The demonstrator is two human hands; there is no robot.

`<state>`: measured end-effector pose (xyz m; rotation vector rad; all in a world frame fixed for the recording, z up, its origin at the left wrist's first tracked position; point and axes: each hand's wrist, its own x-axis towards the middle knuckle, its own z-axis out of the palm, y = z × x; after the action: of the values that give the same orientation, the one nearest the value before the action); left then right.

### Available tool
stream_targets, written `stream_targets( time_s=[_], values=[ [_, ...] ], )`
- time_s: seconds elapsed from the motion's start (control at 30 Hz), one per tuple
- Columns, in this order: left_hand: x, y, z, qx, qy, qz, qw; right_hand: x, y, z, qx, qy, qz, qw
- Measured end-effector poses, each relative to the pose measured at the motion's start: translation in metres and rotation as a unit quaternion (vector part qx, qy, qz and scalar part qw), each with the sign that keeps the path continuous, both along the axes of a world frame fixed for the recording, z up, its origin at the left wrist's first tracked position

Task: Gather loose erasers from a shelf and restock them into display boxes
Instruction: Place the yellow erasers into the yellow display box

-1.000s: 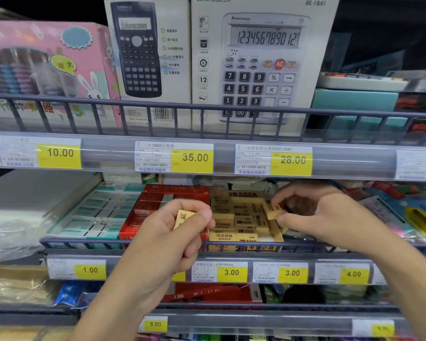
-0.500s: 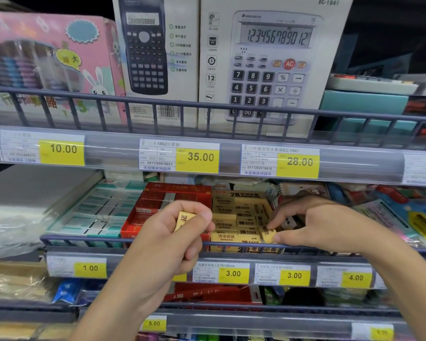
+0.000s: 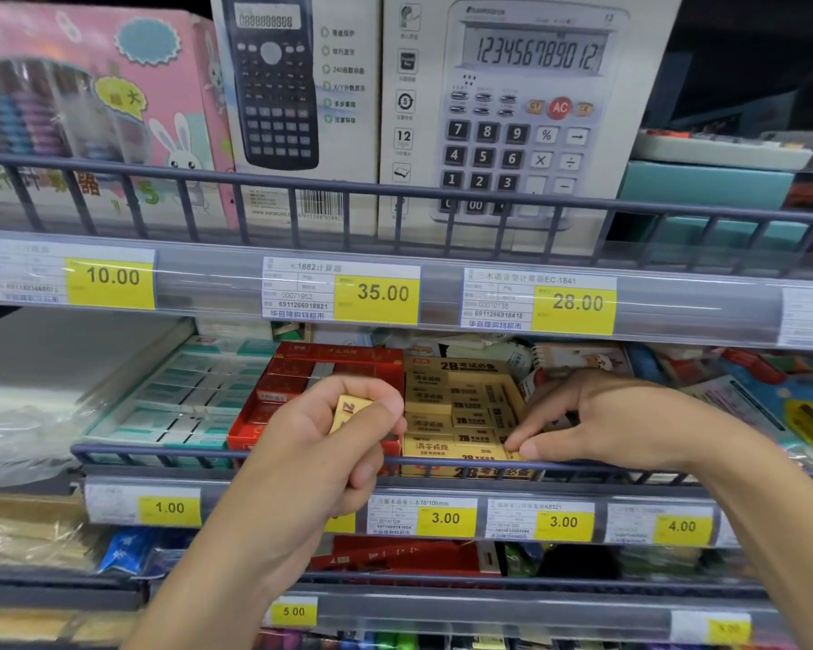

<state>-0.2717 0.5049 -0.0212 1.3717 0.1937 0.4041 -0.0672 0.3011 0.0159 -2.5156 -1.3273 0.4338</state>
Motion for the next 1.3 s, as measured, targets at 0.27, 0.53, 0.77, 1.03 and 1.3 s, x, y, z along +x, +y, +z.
stream_targets(
  time_s=[0.27, 0.53, 0.77, 1.03, 1.3],
  values=[
    [0.003, 0.0, -0.001, 0.004, 0.006, 0.0, 1.0, -0.013, -0.005, 0.006, -0.088, -0.019, 0.015, 0.996],
    [0.012, -0.007, -0.004, -0.076, 0.004, -0.011, 0.997, -0.022, -0.009, 0.004, 0.017, -0.062, -0.004, 0.998],
    [0.014, -0.014, -0.008, -0.077, -0.006, -0.035, 0.996, -0.061, 0.005, -0.005, 0.284, -0.071, 0.044, 0.955],
    [0.011, -0.021, -0.008, -0.053, -0.042, -0.068, 0.995, -0.087, 0.029, -0.021, 0.335, -0.089, 0.103, 0.932],
    [0.007, -0.011, -0.016, 0.025, -0.003, -0.035, 0.999, -0.078, 0.028, -0.025, 0.352, -0.037, 0.088, 0.931]
  ],
)
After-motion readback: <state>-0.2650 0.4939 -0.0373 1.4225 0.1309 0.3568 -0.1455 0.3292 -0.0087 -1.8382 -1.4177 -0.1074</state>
